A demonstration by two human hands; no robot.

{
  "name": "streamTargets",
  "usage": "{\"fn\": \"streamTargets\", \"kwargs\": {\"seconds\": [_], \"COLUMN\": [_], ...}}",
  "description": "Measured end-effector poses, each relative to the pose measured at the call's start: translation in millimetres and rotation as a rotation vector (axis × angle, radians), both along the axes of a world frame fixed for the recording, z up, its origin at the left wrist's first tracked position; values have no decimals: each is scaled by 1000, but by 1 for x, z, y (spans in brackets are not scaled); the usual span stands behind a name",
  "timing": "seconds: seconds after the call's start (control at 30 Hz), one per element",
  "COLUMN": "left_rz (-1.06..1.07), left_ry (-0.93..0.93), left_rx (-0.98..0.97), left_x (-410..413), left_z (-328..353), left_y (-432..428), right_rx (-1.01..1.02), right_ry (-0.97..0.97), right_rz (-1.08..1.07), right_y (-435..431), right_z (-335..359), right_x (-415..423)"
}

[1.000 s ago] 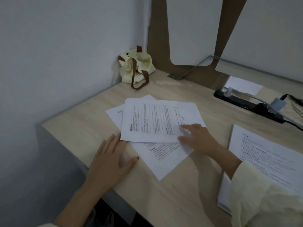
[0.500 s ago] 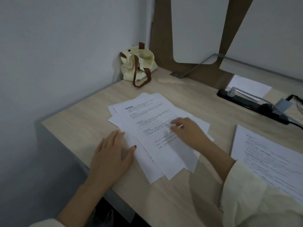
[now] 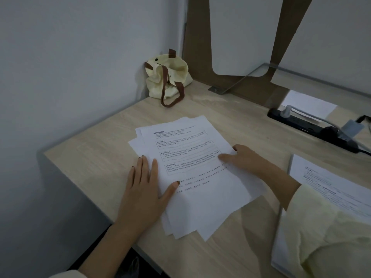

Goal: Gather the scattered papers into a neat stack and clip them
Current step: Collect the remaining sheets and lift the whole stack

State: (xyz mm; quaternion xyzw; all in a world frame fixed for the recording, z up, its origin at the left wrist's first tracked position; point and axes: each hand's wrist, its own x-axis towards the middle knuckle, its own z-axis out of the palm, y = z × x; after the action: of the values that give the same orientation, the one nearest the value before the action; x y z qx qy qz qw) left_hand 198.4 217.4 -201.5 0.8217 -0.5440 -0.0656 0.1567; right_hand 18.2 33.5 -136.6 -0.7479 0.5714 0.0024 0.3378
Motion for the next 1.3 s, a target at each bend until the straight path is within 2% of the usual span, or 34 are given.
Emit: {"fn": "streamTargets", "kwargs": {"seconds": [0.13, 0.3, 0.47, 0.6, 0.73, 0.83, 0.87, 0.93, 1.03, 1.13, 1.3], "left_rz": [-9, -10, 16, 115, 259, 169, 121, 16, -126, -234, -347], "left_ry": [8, 15, 70, 329, 829, 1246, 1329, 1362, 1345, 1350, 1358], "left_rx": [13, -8, -47, -190, -509, -495, -478, -493, -544, -565, -596], "left_x": [1, 0, 1, -1, -11, -22, -26, -41, -72, -105, -150], "left_z": [1, 1, 0, 7, 38, 62, 68, 79, 99, 113, 134], "left_y": [0, -1, -1, 0, -10, -17, -19, -24, -31, -38, -55], "right_rx": [11, 312, 399, 345, 242, 149, 113, 33, -67, -134, -195], "right_ry": [-69, -308, -462, -537, -716, -879, -927, -982, -910, -857, -1030], "right_rz": [-11, -121, -180, -151, -185, -224, -236, -231, -209, -288, -359], "right_y": [4, 11, 20, 33, 50, 65, 71, 79, 88, 93, 104], "right_z": [7, 15, 8, 12, 30, 46, 52, 62, 74, 82, 98], "right_x": [0, -8, -19, -26, -46, -69, -77, -95, -125, -157, -200]}}
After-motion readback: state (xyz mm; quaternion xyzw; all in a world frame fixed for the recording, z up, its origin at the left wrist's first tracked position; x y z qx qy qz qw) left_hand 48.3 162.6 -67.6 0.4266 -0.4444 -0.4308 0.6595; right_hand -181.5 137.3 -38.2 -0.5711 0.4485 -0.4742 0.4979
